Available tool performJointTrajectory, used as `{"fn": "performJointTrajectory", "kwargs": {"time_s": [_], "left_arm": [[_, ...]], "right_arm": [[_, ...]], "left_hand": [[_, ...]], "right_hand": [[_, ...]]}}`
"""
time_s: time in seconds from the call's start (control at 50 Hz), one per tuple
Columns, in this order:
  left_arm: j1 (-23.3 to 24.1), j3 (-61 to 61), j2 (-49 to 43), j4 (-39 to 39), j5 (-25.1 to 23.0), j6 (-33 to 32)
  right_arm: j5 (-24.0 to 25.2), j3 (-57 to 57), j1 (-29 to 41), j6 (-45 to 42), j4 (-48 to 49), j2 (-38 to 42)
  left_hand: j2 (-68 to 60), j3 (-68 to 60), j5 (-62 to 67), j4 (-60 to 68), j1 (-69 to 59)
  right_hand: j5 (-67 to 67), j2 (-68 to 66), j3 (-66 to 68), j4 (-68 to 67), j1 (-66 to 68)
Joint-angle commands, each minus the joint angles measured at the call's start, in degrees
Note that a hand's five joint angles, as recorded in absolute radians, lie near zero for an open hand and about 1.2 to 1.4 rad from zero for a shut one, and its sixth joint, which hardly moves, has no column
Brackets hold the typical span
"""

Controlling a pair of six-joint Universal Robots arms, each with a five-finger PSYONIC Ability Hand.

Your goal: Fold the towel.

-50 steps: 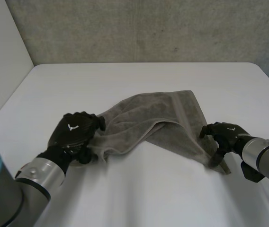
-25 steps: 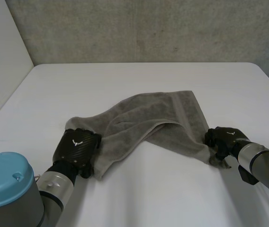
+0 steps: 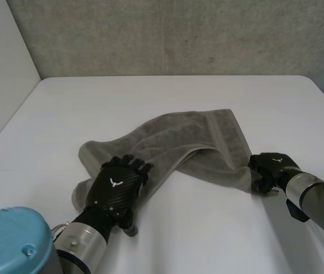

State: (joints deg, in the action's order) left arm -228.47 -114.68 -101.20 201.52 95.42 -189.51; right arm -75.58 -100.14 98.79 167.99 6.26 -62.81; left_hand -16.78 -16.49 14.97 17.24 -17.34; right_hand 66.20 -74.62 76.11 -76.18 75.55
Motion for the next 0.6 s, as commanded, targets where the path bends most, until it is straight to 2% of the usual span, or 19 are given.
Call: {"fn": "performJointTrajectory", "kwargs": {"time_s": [0.02, 0.24, 0.38, 0.42, 0.44, 0.46, 0.48, 0.5, 0.54, 0.56, 0.6], "left_arm": [[0.7, 2.0, -5.1, 0.3, 1.3, -0.2], [0.8, 7.5, -13.4, 3.1, 10.7, -0.9], [0.6, 8.9, -13.5, 3.8, 12.6, -0.9], [-0.1, 8.8, -11.7, 4.2, 13.4, -0.9], [-0.1, 8.8, -11.7, 4.2, 13.4, -0.9], [-0.7, 8.6, -9.6, 4.7, 13.6, -0.9], [-1.7, 8.1, -7.0, 5.4, 13.6, -0.7], [-1.7, 8.1, -7.0, 5.4, 13.6, -0.7], [-3.7, 7.5, -2.4, 6.3, 13.4, -0.7], [-3.7, 7.4, -2.4, 6.3, 13.4, -0.7], [-5.4, 7.0, 3.2, 6.4, 13.0, -0.7]], "right_arm": [[0.2, -0.4, 0.0, 0.0, 0.0, -0.4], [0.3, -0.8, 0.0, -0.1, 0.0, -0.5], [0.3, -1.0, -0.2, -0.3, 0.1, -1.4], [0.4, -1.0, -0.4, -0.3, 0.1, -1.9], [0.5, -1.0, -0.6, -0.6, 0.1, -2.8], [0.6, -1.0, -0.7, -0.8, 0.0, -3.9], [0.6, -1.0, -0.7, -0.8, 0.0, -3.9], [0.8, -1.0, -0.8, -1.1, -0.1, -5.5], [1.1, -0.8, -0.8, -1.3, -0.2, -7.7], [1.1, -0.4, -0.8, -1.3, -0.9, -10.2], [1.0, 0.2, -0.8, -1.3, -1.2, -13.2]], "left_hand": [[3.4, 3.1, -11.6, -3.8, 3.9], [0.5, 0.2, -8.7, -1.0, 1.1], [-4.2, -4.5, -4.0, 3.7, -3.6], [-12.4, -12.7, 4.2, 11.9, -11.8], [-12.4, -12.7, 4.3, 12.0, -11.9], [-19.3, -19.6, 11.1, 18.8, -18.7], [-32.5, -32.8, 24.3, 32.0, -31.9], [-32.6, -32.9, 24.4, 32.2, -32.1], [-52.4, -52.7, 44.2, 51.9, -51.8], [-52.5, -52.8, 44.3, 52.0, -51.9], [-63.2, -63.5, 55.0, 62.7, -62.6]], "right_hand": [[3.8, -5.4, 3.9, -3.8, 4.5], [3.8, -5.4, 3.9, -3.8, 4.5], [3.8, -5.4, 3.9, -3.8, 4.5], [3.8, -5.4, 3.9, -3.8, 4.5], [3.8, -5.4, 3.9, -3.8, 4.5], [3.8, -5.4, 3.9, -3.8, 4.5], [3.8, -5.4, 3.9, -3.8, 4.5], [3.8, -5.4, 3.9, -3.8, 4.5], [3.8, -5.4, 3.9, -3.8, 4.5], [3.8, -5.4, 3.9, -3.8, 4.5], [3.8, -5.4, 3.9, -3.8, 4.5]]}}
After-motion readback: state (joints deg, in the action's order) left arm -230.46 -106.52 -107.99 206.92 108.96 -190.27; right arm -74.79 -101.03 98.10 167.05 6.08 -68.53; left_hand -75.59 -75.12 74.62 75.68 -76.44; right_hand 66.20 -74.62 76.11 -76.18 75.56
